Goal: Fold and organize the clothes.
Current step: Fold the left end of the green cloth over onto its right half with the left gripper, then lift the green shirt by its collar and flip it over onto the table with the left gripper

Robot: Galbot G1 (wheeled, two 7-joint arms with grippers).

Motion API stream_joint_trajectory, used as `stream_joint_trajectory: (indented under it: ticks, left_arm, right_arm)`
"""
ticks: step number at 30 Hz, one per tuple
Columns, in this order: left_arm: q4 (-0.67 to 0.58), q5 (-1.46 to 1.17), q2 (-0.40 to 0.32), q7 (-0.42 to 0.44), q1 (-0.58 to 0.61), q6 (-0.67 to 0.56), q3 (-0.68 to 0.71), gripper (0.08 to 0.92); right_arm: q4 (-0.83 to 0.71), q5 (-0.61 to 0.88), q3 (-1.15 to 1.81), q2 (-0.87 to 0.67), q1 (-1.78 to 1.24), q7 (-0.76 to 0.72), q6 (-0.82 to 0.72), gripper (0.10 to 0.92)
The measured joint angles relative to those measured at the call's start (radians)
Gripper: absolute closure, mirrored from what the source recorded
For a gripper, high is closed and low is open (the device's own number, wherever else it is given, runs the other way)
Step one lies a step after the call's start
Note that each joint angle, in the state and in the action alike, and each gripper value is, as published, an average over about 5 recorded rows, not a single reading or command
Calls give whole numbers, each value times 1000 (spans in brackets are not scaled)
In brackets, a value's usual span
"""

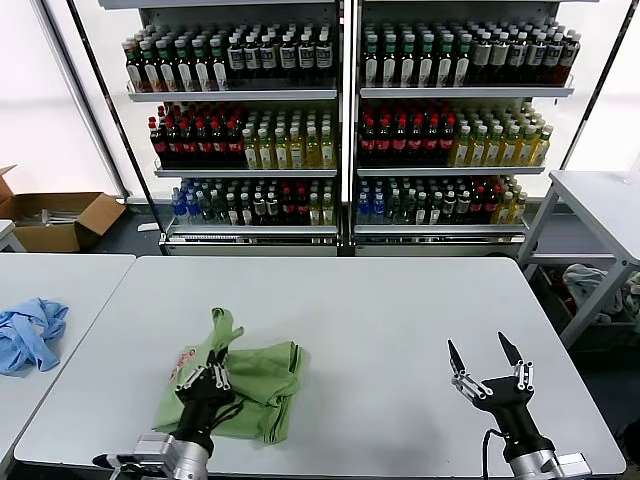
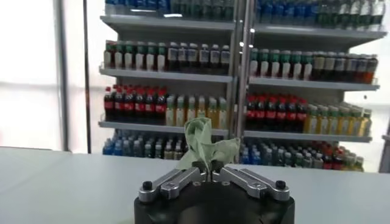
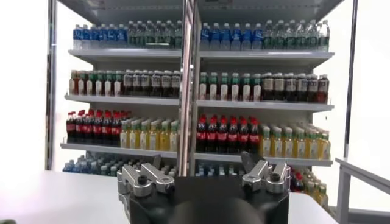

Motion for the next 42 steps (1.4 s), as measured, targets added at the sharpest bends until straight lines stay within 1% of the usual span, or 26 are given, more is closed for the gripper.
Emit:
stream_joint_trajectory:
  ticks: [7,17,21,24,32,42]
  left_arm:
    - [68,57,4,13,-10,-28,74,902]
    - [154,121,2,24,-39,-50,146,900]
    - [182,145,-4,25,-58,-46,175,866]
    - [201,162,-7,24,-75,-37,201,807]
    - [242,195,5,29,-130,-32,285,577]
    - [235,201,39,35,-180,-16,383,291]
  right_arm:
    - [1,0,1,1,-4,-1,1,203]
    - [4,-10,-7,7,1,-2,1,203]
    - [6,-13,-8,5,-2,-3,2,203]
    - [6,-16,-8,3,-4,-3,3,203]
    - [7,-27,-13,8,-4,-3,5,203]
    - [13,-34,-25,11,19,-1,-6,203]
